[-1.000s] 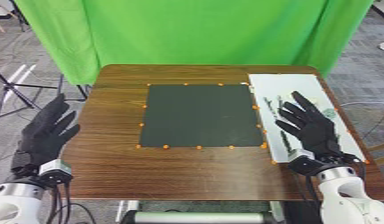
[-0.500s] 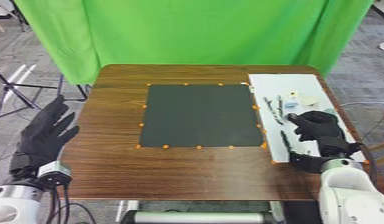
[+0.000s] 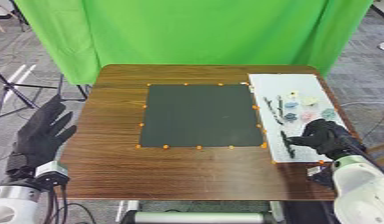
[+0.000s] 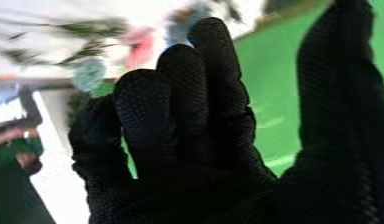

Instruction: Arrange flowers

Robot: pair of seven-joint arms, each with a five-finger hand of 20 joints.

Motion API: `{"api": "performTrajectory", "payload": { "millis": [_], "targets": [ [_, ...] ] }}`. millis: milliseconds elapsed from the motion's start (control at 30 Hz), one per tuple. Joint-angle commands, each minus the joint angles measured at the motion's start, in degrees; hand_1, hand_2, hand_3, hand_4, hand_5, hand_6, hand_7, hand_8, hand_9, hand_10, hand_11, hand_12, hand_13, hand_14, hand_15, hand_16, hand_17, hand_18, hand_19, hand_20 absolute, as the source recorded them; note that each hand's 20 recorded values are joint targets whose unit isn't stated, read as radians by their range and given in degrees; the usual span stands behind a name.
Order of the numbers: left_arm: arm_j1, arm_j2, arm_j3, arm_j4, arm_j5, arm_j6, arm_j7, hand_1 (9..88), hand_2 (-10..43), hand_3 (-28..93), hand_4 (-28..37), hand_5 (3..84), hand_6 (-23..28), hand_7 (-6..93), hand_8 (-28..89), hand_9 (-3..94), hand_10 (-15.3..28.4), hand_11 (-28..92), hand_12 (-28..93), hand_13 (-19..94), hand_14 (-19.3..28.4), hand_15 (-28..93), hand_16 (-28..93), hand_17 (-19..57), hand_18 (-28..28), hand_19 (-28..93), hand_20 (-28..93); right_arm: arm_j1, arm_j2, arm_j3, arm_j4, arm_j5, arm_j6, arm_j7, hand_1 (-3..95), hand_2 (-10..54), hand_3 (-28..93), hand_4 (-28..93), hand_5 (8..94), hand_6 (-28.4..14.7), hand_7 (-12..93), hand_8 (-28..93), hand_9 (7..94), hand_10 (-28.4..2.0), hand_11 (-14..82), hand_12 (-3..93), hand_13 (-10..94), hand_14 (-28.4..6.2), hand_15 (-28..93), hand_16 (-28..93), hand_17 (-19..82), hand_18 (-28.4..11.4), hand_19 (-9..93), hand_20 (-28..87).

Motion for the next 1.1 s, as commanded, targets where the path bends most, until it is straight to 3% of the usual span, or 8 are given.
{"api": "performTrajectory", "payload": {
  "millis": [33,800,1100],
  "targets": [
    [0.3,-0.04,-0.32,-0.4,0.09,0.42,-0.19,24.3,-3.2,68,-28.3,19.0,1.0,18.2,-10,14.4,8.1,10,21,11,11.0,13,8,-12.0,17.2,34,9,0.4,-1.0,-2.0,4.2,-7.1,-2.3,3.2,32.8,-9.5,54,-28,59.4,-0.5,49,-18,61.0,-13.4,57.2,39.4,56,-12.6,78,31,24,-20.7,84,53],
    [0.1,0.54,-0.12,-0.07,-0.12,0.15,-0.42,24.3,-3.1,68,-28.3,19.2,1.0,18.3,-10,14.4,8.1,10,21,11,11.0,13,8,-12.2,17.3,35,9,2.9,-2.2,-9.4,7.6,-7.0,-6.3,1.9,24.5,-9.5,65,-28,59.4,-1.1,49,-18,61.0,-13.9,57.4,38.6,56,-12.9,79,30,24,-21.0,85,53],
    [0.5,0.2,-0.31,-0.34,-0.06,0.15,-0.47,24.2,-3.0,68,-28.3,19.2,1.1,18.1,-10,14.5,8.2,10,21,11,11.0,13,8,-12.1,17.3,35,9,4.6,-2.3,-14.0,10.3,-7.9,-9.3,3.9,30.2,-9.5,70,-28,63.7,0.8,54,-19,66.5,-11.0,61.0,40.4,61,-11.6,81,32,29,-20.8,89,53]
  ]
}}
